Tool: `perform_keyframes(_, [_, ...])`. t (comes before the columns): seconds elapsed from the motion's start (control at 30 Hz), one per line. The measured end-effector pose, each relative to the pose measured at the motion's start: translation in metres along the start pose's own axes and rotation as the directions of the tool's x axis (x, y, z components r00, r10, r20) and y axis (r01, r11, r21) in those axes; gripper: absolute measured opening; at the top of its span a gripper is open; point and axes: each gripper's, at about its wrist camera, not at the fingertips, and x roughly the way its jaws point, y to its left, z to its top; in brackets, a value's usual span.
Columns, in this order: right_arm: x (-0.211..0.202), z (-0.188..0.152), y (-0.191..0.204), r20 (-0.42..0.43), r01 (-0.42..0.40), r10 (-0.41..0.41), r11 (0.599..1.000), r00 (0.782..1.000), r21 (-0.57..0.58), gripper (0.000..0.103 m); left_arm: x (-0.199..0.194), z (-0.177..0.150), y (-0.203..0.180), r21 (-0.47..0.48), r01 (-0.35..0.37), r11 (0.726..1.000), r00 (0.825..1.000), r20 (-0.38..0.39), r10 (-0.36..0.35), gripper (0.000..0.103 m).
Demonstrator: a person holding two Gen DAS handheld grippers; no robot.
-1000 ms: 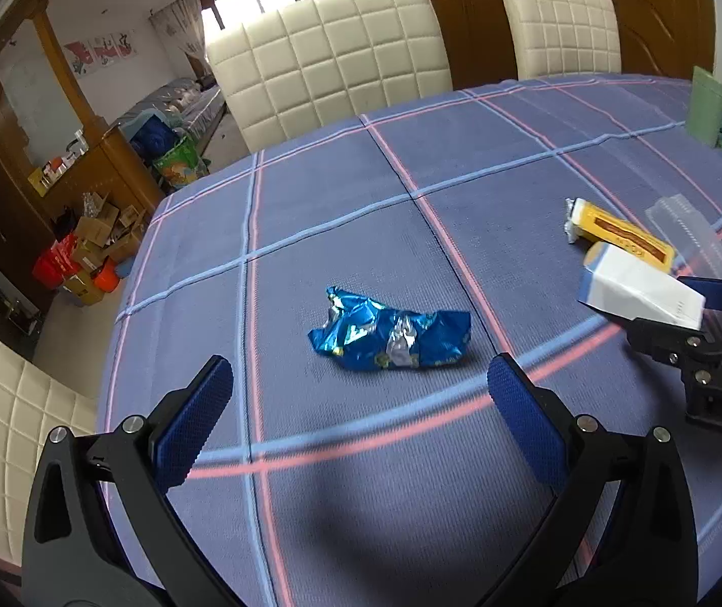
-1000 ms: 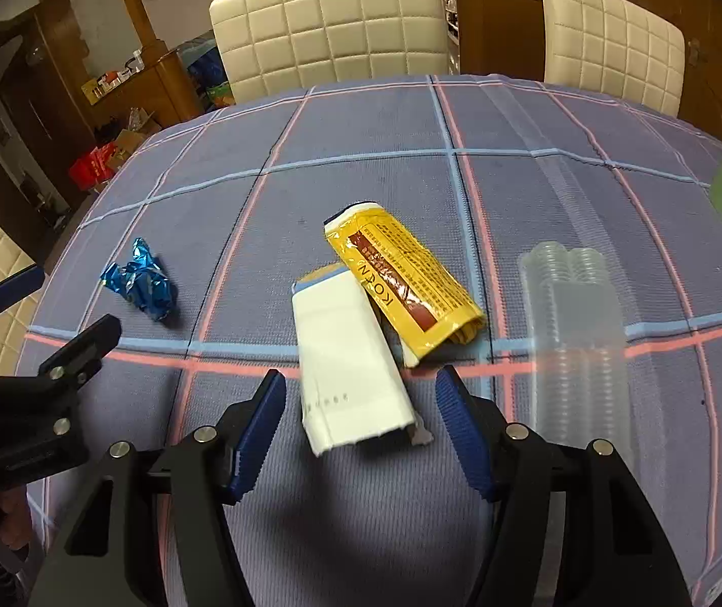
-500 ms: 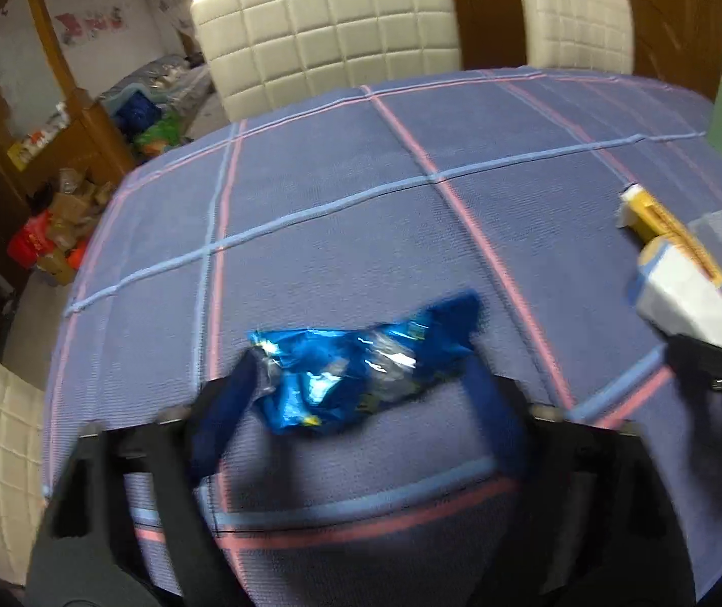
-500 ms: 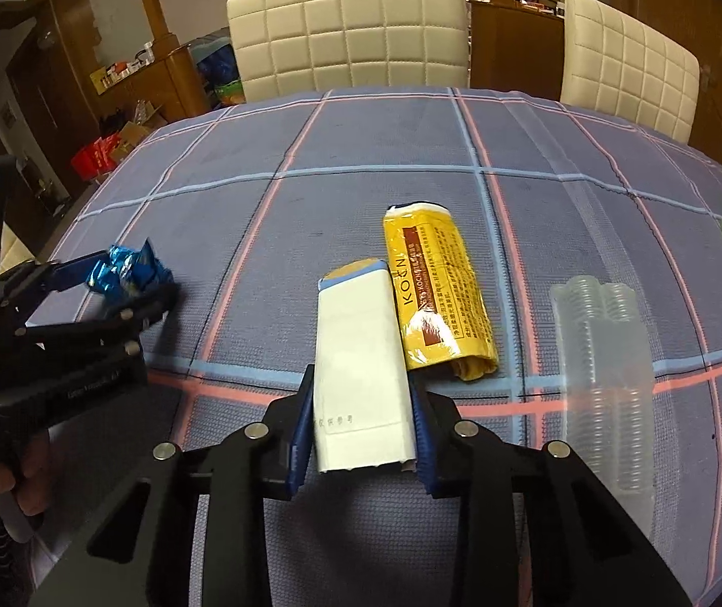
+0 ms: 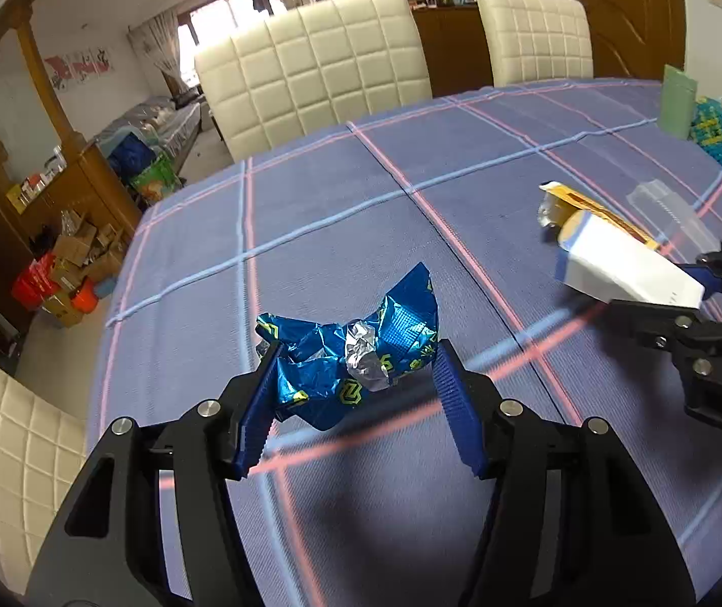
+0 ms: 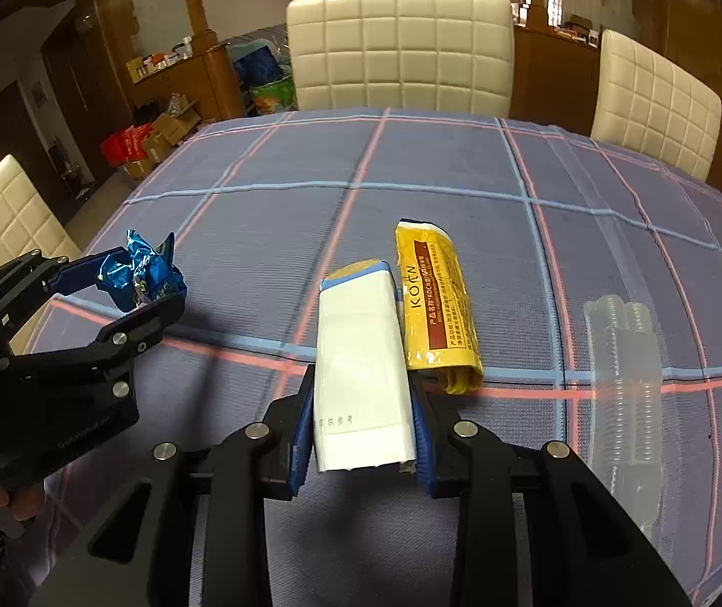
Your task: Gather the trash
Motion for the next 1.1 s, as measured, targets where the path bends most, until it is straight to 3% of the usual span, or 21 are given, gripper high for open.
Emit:
perform_keyframes(0.5, [-0.04,-0.011,0.088,0.042,-0.034,0.041,0.987,0.998,-0.155,0.031,-0.071,-0.045,0.039,-0.05,-0.075,0.996,0.995,0.057,0.077,0.06])
perform_keyframes(0.93, [-0.04,-0.019,0.178,0.032,-0.07,0.083,0.952,0.996,-0.297,0.032,-0.106,-0.107,0.103,-0.161,-0.153,0.975,0.986,0.036,0.161,0.06])
perform_keyframes(1.1, [-0.039,-0.021,0.193,0.023,-0.096,0.109,0.944,0.994,-0.315,0.032,-0.112,-0.125,0.122,-0.192,-0.17,0.967,0.984,0.021,0.177,0.06])
